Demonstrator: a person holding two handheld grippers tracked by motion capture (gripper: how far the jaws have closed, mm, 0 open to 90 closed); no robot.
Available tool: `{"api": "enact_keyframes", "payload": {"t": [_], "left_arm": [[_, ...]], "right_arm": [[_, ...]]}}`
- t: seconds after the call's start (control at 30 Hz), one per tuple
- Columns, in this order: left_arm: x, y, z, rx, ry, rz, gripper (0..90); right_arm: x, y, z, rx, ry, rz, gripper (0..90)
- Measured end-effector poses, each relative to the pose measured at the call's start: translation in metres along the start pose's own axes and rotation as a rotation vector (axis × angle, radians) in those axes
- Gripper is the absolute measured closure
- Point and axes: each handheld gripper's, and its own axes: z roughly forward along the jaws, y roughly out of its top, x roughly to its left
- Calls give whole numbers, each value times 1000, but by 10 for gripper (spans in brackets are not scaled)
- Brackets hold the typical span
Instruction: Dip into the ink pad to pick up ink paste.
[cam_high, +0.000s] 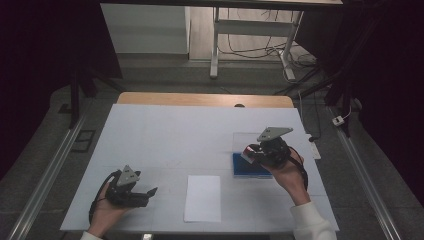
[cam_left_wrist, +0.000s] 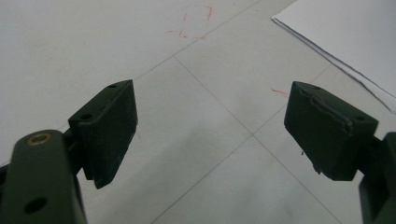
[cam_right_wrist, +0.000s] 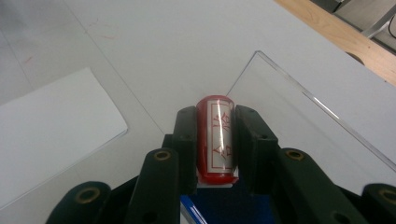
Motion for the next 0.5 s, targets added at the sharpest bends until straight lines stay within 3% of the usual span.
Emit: {"api": "enact_keyframes", "payload": {"t": [0.5], "left_arm": [[-1,1,0,4,-1,6,175]], "right_arm": [[-7,-14,26,111,-24,9,699]]}}
